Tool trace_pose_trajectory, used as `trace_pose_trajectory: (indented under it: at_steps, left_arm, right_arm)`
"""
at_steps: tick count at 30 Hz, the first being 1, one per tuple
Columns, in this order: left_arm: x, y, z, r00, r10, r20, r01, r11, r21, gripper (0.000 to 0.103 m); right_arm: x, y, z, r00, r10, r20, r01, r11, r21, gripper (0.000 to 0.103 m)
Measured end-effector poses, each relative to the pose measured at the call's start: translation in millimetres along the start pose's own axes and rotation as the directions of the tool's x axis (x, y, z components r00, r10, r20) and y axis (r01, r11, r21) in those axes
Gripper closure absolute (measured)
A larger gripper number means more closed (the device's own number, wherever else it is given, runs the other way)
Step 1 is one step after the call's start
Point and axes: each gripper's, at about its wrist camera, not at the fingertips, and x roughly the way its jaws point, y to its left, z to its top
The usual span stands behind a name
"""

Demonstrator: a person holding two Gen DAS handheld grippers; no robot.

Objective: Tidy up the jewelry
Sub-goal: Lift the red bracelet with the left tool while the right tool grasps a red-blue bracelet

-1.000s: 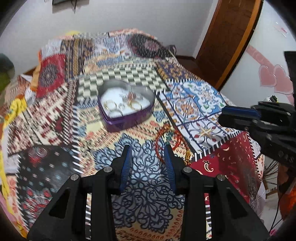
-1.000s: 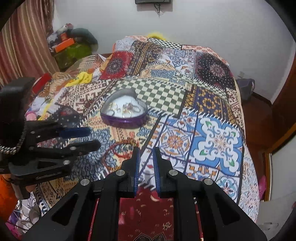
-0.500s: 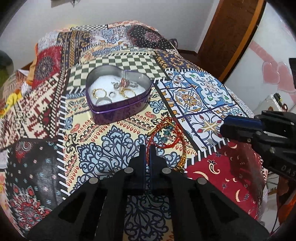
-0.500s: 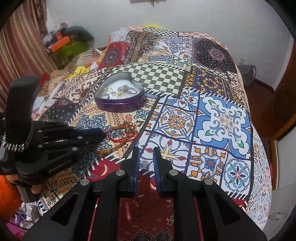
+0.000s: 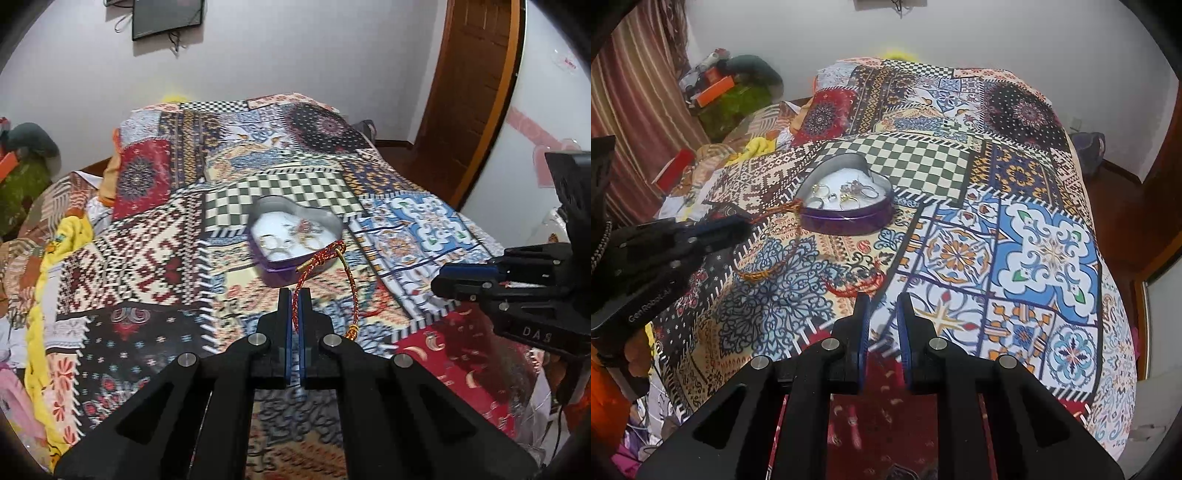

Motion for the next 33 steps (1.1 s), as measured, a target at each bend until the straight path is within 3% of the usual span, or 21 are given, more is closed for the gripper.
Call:
trace_pose_trajectory:
  at_steps: [3,9,12,17,21,30,32,33]
  left_arm:
    - [4.2,7.6,-5.6,1.0,0.011,-0.009,-0.011,1.0,0.002,0.102]
    - [10.1,21.8,-16.7,1.0,0.004,-0.02,-0.004,1.0,-0.014,0.102]
    - [12.9,26.1,-19.7,1.0,-0.002,-0.025,0.001,1.0,-0.022,0.102]
    - [16.7,28.8,-23.5,0.999,-0.019,-0.032,0.018,0.999,-0.027,0.102]
    - [21.8,25.8,-27.4,0.999,-0.03,-0.045,0.03,0.999,-0.012,0.102]
    - [32.0,20.2,-32.6,0.996,-0.027,-0.081,0.028,1.0,0.003,0.101]
    - [30.1,20.9,-31.5,0.996,-0.036,-0.084,0.037,0.999,0.002,0.091]
    - [28.4,22.1,-30.9,0.996,-0.035,-0.08,0.035,0.999,-0.002,0.086]
  right_arm:
    - [10.2,4.0,5.9,1.0,0.006,-0.015,-0.006,1.0,0.004,0.089]
    - [32.5,5.8,17.6,0.998,0.045,-0.041,-0.043,0.998,0.056,0.072]
    - [42.3,8.6,23.9,0.997,0.046,-0.057,-0.043,0.997,0.066,0.069]
    - [59.4,15.0,21.1,0.994,-0.004,-0.112,0.006,1.0,0.013,0.068]
    - [58.2,12.7,14.4,0.992,-0.04,-0.122,0.038,0.999,-0.02,0.058]
    - [61.4,0.3,14.3,0.993,0.021,-0.115,-0.02,1.0,0.017,0.058]
    - [61.1,0.4,13.6,0.994,0.036,-0.108,-0.034,0.999,0.016,0.059]
    - [60.7,0.0,13.1,0.994,0.042,-0.105,-0.041,0.999,0.015,0.065]
